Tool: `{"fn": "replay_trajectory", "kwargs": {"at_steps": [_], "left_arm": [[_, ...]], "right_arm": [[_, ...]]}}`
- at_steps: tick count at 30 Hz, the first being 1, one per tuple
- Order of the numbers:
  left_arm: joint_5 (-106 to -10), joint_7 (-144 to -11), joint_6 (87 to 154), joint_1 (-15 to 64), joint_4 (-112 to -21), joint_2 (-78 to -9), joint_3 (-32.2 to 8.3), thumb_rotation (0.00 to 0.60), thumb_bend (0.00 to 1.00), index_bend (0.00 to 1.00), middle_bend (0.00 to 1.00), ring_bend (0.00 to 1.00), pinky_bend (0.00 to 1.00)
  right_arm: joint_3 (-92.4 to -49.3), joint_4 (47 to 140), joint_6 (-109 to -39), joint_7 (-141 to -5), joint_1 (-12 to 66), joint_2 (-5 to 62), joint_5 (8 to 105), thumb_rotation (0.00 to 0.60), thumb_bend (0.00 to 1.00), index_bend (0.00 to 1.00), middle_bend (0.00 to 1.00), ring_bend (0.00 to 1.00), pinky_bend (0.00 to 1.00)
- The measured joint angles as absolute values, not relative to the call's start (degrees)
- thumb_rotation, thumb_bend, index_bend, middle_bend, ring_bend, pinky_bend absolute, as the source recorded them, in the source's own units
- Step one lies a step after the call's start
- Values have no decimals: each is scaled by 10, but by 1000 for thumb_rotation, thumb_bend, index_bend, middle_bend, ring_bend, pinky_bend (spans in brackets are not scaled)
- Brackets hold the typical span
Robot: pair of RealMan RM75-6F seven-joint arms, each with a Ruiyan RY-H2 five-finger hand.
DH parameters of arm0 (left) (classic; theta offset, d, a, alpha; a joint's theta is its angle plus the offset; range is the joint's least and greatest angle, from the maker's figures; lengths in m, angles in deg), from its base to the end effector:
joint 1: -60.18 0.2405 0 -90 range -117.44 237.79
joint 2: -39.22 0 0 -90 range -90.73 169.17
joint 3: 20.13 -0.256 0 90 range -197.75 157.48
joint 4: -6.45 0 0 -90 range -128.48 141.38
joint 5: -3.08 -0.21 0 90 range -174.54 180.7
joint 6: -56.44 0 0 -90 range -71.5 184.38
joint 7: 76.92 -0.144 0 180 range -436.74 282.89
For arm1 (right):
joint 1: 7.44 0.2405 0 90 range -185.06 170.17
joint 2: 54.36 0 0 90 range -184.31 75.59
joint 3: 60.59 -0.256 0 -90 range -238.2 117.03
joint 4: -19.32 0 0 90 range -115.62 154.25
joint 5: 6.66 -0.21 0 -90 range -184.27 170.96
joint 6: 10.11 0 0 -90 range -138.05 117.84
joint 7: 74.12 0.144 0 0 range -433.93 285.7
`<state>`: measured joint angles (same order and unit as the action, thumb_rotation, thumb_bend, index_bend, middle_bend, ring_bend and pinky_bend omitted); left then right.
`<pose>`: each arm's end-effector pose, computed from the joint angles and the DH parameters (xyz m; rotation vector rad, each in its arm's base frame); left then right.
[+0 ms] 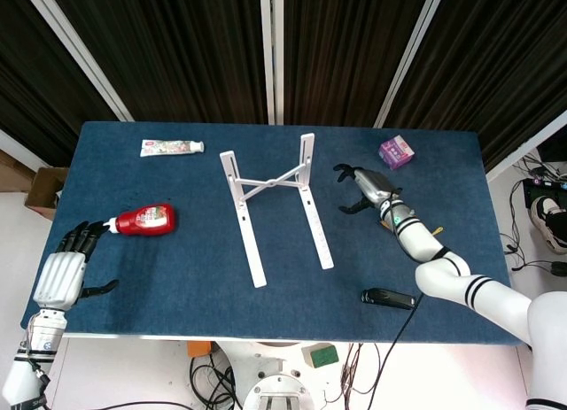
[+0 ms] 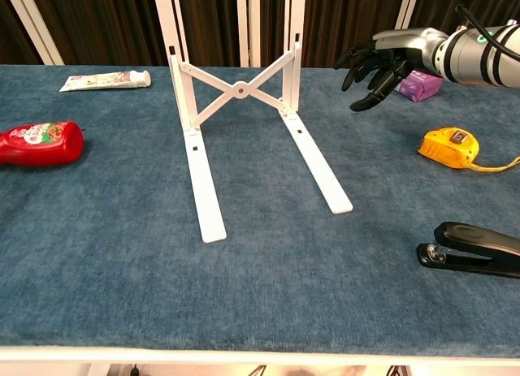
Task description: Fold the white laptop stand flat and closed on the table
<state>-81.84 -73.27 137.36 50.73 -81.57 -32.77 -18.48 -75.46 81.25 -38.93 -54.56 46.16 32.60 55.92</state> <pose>-0.3047 0.2010 0.1092 -1.4285 -1.0322 -0.9890 -0.1641 -0.4447 0.0080 1.7135 -1.4665 0.9447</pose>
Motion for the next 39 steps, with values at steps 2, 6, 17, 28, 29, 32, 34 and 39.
{"fn": "replay_trajectory", "kwargs": {"at_steps": [2, 6, 17, 28, 29, 32, 34, 39], "left_arm": [[-818, -733, 1375, 509, -817, -327, -185, 600, 63, 136, 86, 26, 126], [-813, -733, 1375, 512, -818, -324, -186, 600, 63, 136, 85, 26, 126], [-808, -728, 1382, 525, -824, -317, -189, 600, 63, 136, 85, 26, 126], [-825, -728, 1381, 519, -825, -319, -187, 600, 63, 136, 86, 26, 126], [-826, -729, 1381, 518, -826, -319, -187, 600, 63, 136, 85, 26, 126], [-827, -730, 1380, 517, -828, -318, -186, 600, 62, 136, 85, 26, 126], [-827, -730, 1379, 516, -829, -318, -185, 600, 62, 136, 85, 26, 126], [-829, -730, 1378, 515, -830, -318, -185, 600, 63, 136, 85, 25, 126]], "right_arm": [[-758, 797, -386, -567, 471, 330, 536, 600, 55, 183, 278, 127, 203], [-772, 757, -377, -596, 500, 361, 489, 600, 0, 83, 167, 11, 75], [-830, 696, -330, -545, 550, 448, 477, 600, 0, 72, 235, 45, 83], [-863, 833, -293, -392, 477, 383, 584, 600, 0, 94, 257, 126, 151], [-865, 840, -289, -382, 473, 378, 588, 600, 0, 94, 258, 140, 159], [-871, 861, -278, -353, 460, 367, 599, 600, 2, 102, 264, 158, 176], [-875, 872, -274, -336, 452, 362, 608, 600, 6, 114, 271, 174, 184], [-875, 895, -269, -320, 441, 351, 630, 600, 12, 142, 287, 205, 198]]}}
